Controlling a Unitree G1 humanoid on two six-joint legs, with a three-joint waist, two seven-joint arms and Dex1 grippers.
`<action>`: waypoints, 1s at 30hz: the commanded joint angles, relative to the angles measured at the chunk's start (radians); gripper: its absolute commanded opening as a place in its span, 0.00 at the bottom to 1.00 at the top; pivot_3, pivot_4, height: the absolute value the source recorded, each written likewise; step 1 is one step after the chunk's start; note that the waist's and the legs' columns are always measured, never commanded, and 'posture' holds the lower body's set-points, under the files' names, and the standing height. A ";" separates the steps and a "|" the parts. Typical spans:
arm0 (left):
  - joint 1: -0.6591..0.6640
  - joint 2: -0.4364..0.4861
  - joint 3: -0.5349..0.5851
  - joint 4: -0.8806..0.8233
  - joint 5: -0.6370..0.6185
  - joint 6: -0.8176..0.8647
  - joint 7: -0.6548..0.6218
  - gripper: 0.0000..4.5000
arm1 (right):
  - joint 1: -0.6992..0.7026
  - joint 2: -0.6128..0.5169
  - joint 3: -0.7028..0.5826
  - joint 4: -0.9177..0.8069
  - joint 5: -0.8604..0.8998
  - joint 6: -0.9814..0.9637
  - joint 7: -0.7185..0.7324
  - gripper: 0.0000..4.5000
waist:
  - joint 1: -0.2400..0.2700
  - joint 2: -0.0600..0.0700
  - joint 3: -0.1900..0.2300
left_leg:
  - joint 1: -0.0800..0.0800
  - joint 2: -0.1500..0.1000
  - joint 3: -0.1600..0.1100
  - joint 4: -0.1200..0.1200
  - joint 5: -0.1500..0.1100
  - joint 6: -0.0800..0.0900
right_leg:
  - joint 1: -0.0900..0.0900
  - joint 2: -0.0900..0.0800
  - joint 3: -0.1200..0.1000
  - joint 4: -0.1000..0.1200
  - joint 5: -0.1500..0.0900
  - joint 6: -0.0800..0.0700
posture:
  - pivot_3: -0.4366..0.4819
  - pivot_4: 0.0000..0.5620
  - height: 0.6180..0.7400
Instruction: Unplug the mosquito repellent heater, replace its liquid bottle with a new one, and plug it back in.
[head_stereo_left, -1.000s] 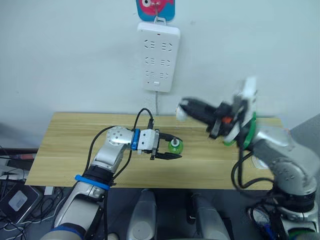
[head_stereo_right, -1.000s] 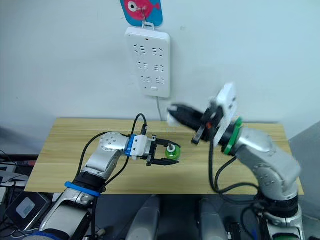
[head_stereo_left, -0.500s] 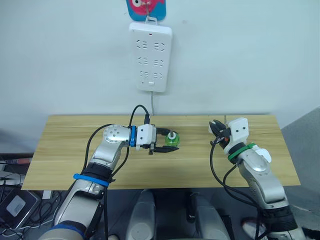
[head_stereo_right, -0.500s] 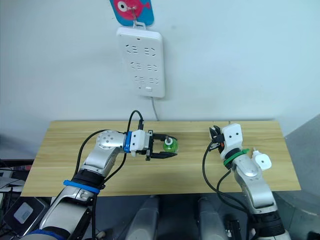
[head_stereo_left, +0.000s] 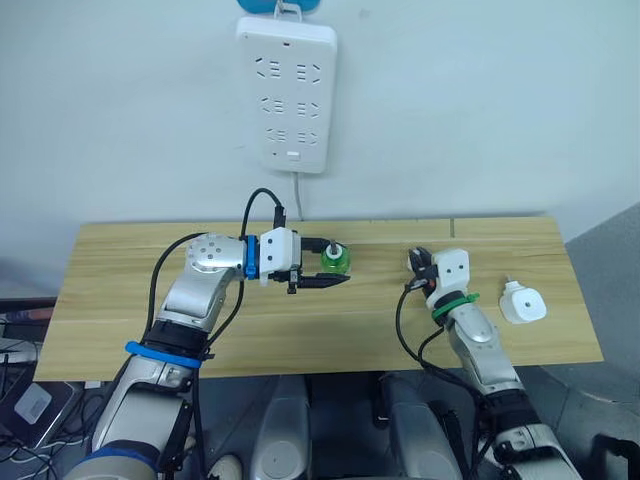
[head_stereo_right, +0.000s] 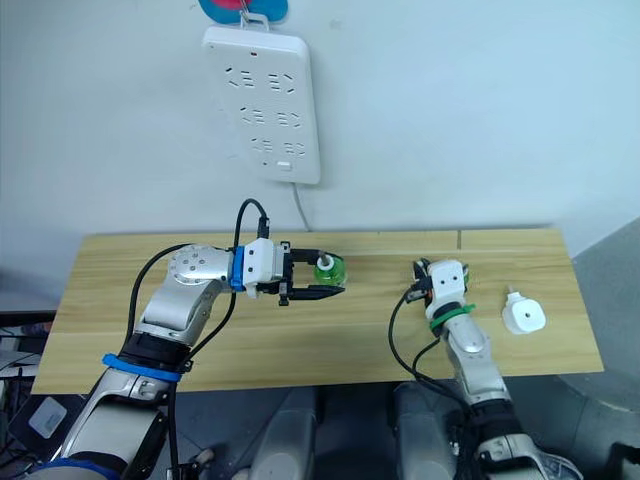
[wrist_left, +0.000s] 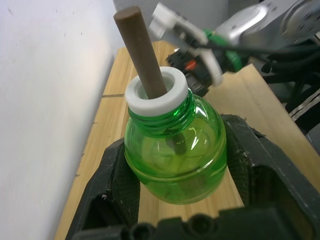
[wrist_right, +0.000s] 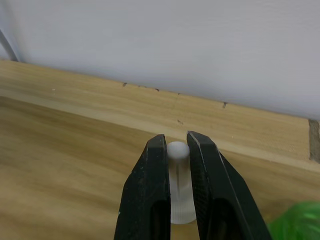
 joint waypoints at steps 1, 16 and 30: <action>0.015 0.008 0.008 -0.056 -0.017 0.015 -0.001 0.50 | -0.018 -0.004 -0.031 0.061 -0.014 -0.072 -0.004 0.05 | 0.001 0.000 0.001 | 0.000 0.000 0.000 0.000 0.000 0.000 | 0.000 0.000 0.000 0.000 0.000 0.000 | 0.88 0.81 1.00; 0.012 -0.023 -0.001 -0.006 0.002 -0.037 0.003 0.50 | 0.057 -0.011 -0.046 -0.154 0.060 -0.014 0.101 0.83 | 0.000 0.001 0.002 | -0.003 0.000 0.000 -0.001 0.000 0.000 | -0.003 0.000 0.000 -0.001 0.000 0.000 | 0.83 0.74 1.00; -0.044 -0.121 -0.015 0.166 0.030 -0.240 -0.025 0.50 | 0.132 -0.417 0.007 -1.019 0.585 0.788 0.397 0.61 | -0.002 -0.002 -0.016 | -0.008 0.000 -0.001 0.000 0.003 -0.006 | -0.006 -0.002 -0.001 -0.001 0.001 0.001 | 0.76 0.49 1.00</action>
